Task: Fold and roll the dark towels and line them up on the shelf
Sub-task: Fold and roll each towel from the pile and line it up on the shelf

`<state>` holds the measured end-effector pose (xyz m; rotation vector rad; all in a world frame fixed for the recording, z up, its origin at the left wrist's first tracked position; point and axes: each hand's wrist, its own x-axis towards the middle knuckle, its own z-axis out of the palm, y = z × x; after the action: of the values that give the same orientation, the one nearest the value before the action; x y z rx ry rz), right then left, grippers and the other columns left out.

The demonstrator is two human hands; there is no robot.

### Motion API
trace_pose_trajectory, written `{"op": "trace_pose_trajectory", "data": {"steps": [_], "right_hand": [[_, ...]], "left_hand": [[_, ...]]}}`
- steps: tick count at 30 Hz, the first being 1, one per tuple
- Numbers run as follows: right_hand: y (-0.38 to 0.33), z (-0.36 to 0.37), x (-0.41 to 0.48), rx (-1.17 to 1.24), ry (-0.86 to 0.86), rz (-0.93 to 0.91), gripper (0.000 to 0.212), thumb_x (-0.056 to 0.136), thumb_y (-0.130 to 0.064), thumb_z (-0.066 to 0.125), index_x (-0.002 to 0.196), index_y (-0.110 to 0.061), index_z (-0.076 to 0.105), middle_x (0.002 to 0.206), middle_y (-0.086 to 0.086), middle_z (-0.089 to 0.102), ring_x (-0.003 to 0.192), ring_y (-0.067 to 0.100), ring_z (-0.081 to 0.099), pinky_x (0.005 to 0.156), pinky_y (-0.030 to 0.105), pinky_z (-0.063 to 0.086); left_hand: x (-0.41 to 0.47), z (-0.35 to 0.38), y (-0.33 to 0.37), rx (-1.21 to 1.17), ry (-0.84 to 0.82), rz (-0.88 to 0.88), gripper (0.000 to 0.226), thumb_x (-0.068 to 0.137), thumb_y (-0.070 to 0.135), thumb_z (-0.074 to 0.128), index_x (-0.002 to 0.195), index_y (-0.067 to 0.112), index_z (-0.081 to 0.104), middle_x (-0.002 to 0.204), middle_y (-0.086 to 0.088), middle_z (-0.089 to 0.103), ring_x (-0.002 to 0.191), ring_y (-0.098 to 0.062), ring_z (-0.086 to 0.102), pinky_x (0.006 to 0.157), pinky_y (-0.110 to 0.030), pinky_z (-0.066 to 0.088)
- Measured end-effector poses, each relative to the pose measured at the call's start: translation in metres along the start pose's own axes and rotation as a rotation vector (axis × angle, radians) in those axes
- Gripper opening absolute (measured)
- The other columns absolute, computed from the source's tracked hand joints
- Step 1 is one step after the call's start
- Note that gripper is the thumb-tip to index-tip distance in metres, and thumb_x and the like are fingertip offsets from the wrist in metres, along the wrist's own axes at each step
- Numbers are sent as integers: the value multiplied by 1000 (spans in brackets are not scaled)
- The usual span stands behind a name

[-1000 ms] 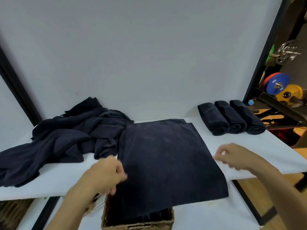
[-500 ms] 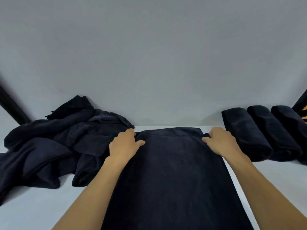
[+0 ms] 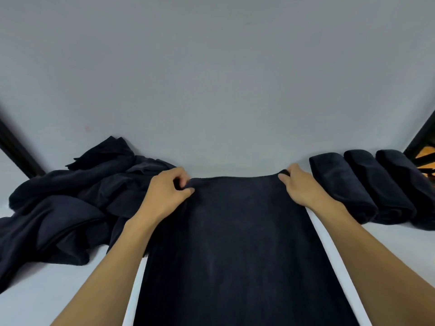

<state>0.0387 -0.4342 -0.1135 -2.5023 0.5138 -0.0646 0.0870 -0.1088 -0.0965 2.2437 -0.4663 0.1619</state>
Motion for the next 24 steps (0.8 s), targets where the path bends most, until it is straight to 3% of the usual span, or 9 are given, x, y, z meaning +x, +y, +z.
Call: {"op": "trace_pose_trajectory", "data": {"steps": [3,5,7,9,13,16,19,22,24], "right_hand": [[-5,3,11,-86,40,-6,25,103,-37,39,105,-12,40,86,6,55,72,18,54,57,32,41],[-7,6,17,-115,62,-13,25,103,-36,41,102,-12,40,83,5,53,69,18,51,55,32,39],[-8,11,21,-151,74,-21,24,102,-36,42,99,-12,41,79,4,51,67,17,49,53,32,36],[-6,17,24,-203,84,-32,24,102,-36,44,97,-13,42,80,3,52,67,16,48,54,32,37],[-7,19,31,-189,51,-32,28,96,-40,54,101,-13,47,98,2,51,84,22,53,68,35,44],[-12,9,34,-197,-102,28,38,91,-43,63,78,-12,44,75,1,47,69,21,49,57,29,35],[-16,1,35,-134,-179,43,50,85,-31,67,58,-17,28,53,-1,31,50,17,30,49,28,21],[-21,-3,34,-78,-209,13,52,83,-20,67,56,-18,23,52,0,24,49,17,23,50,28,17],[-24,-3,32,-35,-227,24,45,81,-17,69,57,-15,31,58,8,33,54,21,30,52,29,22]], "left_hand": [[4,-9,-6,25,70,-63,34,73,26,79,69,20,47,66,12,59,60,-4,52,56,-15,39],[10,-13,-10,131,61,-113,29,74,31,81,83,25,54,80,14,58,75,-7,56,60,-19,40],[14,-15,-14,263,-22,-172,38,75,34,81,105,26,59,94,9,58,91,-16,58,73,-27,45],[17,-16,-19,384,-133,-198,44,76,35,80,114,24,60,106,4,61,99,-20,59,82,-34,50],[18,-14,-20,609,-253,-190,41,78,42,76,112,26,60,108,4,62,92,-19,58,74,-33,45],[21,-10,-16,696,-263,-147,43,79,41,76,113,23,58,117,2,51,100,-19,51,74,-33,40],[24,-9,-14,688,-273,-132,48,78,38,77,117,22,53,120,2,48,110,-21,48,78,-37,45],[27,-10,-13,682,-311,-168,53,78,36,77,122,20,53,121,3,56,111,-21,53,86,-41,50],[28,-12,-13,683,-331,-179,44,77,36,77,114,21,58,113,2,58,107,-23,54,85,-40,51]]}}
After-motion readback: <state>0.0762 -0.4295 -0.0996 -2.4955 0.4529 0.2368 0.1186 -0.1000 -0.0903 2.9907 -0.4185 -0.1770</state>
